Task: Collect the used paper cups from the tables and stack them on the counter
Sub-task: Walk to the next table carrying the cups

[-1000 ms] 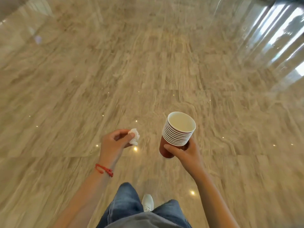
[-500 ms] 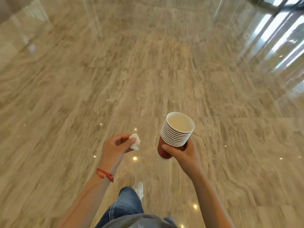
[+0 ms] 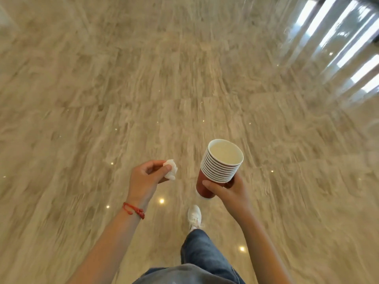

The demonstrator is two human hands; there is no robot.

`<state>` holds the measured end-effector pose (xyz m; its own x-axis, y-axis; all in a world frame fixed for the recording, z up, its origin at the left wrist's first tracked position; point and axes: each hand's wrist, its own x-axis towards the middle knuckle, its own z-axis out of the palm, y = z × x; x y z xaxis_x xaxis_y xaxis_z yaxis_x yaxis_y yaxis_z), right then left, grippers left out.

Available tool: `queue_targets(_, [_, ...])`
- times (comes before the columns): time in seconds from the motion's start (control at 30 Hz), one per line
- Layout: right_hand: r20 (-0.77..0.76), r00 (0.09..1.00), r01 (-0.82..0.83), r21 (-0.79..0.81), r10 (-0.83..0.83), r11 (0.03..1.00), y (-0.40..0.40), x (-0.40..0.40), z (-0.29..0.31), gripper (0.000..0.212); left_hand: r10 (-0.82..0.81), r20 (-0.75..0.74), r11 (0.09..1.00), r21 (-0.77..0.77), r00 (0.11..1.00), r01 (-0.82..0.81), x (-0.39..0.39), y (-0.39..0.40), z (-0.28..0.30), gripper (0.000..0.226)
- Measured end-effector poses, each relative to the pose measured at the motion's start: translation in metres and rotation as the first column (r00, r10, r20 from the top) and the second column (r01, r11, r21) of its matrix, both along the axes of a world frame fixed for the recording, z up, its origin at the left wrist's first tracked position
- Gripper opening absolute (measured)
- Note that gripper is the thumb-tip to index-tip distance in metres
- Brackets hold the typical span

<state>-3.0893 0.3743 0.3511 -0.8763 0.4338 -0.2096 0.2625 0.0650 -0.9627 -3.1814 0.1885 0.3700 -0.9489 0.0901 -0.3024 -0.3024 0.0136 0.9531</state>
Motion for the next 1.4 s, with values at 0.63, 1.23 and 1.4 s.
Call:
queue_targets(0.63, [-0.029, 0.989, -0.149, -0.031, 0.148, 0.988, 0.169, -0.486, 0.010, 0.056, 0.083, -0.014, 0.997, 0.004, 0.996, -0.083, -0.458, 0.168, 0.007, 0.013])
queue_targets(1.23, [-0.037, 0.999, -0.022, -0.080, 0.019, 0.997, 0.346, -0.914, 0.010, 0.054, -0.023, 0.009, 1.000, 0.012, 1.000, 0.023, -0.905, 0.352, 0.011, 0.018])
queue_targets(1.4, [-0.048, 0.998, -0.039, -0.066, 0.036, 0.997, 0.415, -1.047, 0.018, 0.047, -0.007, 0.022, 1.000, -0.002, 1.000, 0.007, -1.020, 0.414, 0.016, 0.015])
